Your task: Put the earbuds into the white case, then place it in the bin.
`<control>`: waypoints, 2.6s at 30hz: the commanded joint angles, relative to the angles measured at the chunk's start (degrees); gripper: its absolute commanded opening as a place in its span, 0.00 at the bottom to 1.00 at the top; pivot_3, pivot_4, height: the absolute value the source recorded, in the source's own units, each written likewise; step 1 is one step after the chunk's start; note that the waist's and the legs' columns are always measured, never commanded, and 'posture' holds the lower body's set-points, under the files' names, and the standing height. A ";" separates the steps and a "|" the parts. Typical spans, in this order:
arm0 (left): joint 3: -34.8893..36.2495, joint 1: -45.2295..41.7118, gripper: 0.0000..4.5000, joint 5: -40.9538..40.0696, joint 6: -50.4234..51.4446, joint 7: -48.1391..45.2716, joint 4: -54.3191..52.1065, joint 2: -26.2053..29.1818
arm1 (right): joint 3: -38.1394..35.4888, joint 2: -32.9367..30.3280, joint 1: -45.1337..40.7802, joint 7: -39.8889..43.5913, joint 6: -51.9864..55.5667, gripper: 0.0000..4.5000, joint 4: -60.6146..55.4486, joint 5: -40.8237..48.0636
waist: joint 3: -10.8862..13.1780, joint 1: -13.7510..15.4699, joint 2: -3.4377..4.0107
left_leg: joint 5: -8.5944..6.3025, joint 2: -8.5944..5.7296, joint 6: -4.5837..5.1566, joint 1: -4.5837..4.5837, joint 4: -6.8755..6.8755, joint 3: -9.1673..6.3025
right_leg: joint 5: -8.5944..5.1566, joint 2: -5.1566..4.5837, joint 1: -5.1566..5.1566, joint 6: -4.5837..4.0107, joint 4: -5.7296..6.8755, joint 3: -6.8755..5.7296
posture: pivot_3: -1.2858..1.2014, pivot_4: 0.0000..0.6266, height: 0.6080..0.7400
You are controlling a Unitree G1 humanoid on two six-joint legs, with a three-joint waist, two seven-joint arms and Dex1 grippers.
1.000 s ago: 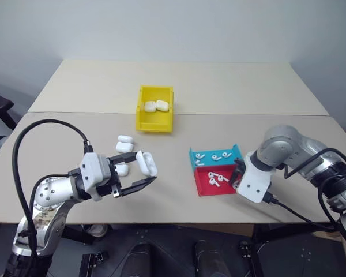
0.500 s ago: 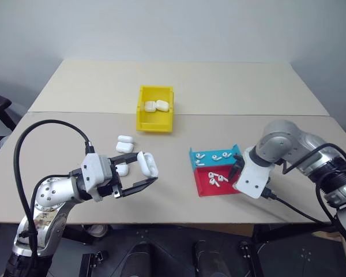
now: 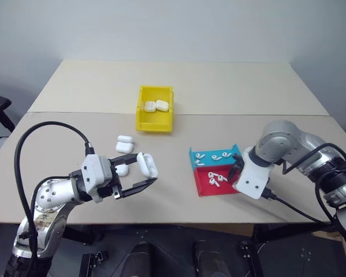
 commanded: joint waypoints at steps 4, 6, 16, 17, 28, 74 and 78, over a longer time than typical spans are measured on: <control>-0.03 -0.22 0.62 0.03 -0.31 0.34 -1.54 0.37 | -1.42 -0.35 -0.20 2.21 -0.88 0.53 -1.05 -0.03 | 0.00 0.00 0.00 | 0.00 0.00 0.00 0.00 0.00 0.00 | 0.00 0.00 0.00 0.00 0.00 0.00 | 0.52 0.24 1.00; -0.17 -0.30 0.62 0.08 -0.27 0.45 -1.50 0.31 | -1.33 -0.48 -0.08 2.44 -0.93 0.53 -1.30 0.10 | 0.00 0.00 0.00 | 0.00 0.00 0.00 0.00 0.00 0.00 | 0.00 0.00 0.00 0.00 0.00 0.00 | 0.52 0.24 1.00; -0.38 -0.03 0.62 0.32 -0.14 0.70 -1.69 0.62 | -1.20 -0.80 0.55 2.88 -0.61 0.53 -2.55 0.73 | 0.00 0.00 0.00 | 0.00 0.00 0.00 0.00 0.00 0.00 | 0.00 0.00 0.00 0.00 0.00 0.00 | 0.52 0.24 1.00; -0.38 -0.06 0.62 0.32 -0.10 0.73 -1.67 0.63 | -1.22 -0.71 0.55 2.86 -0.51 0.53 -2.54 0.66 | 0.00 0.01 0.00 | 0.00 0.00 0.00 0.00 0.00 0.00 | 0.00 0.00 0.00 0.00 0.00 0.00 | 0.52 0.24 1.00; -0.44 -0.03 0.62 0.07 0.54 0.81 -2.13 1.08 | -0.77 -0.84 0.86 2.81 -0.84 0.40 -2.43 0.53 | 0.00 0.00 0.00 | 0.00 0.00 0.00 0.00 0.00 0.00 | 0.00 0.00 0.00 0.00 0.00 0.00 | 0.52 0.24 1.00; -0.40 -0.15 0.62 -0.03 1.49 1.40 -2.49 0.99 | -4.49 -1.86 1.39 2.49 4.12 0.13 -7.50 3.37 | 0.00 0.03 0.00 | 0.00 0.01 0.00 0.01 -0.01 0.00 | 0.00 0.00 0.00 0.00 0.00 0.00 | 0.52 0.24 1.00; -0.86 -0.41 0.62 0.20 1.39 1.35 -2.37 0.88 | -7.27 -2.51 1.94 2.04 9.51 0.13 -9.89 5.34 | 0.00 0.12 0.00 | 0.00 0.00 0.00 0.01 -0.01 0.00 | 0.00 0.00 0.00 0.00 -0.01 0.00 | 0.52 0.24 1.00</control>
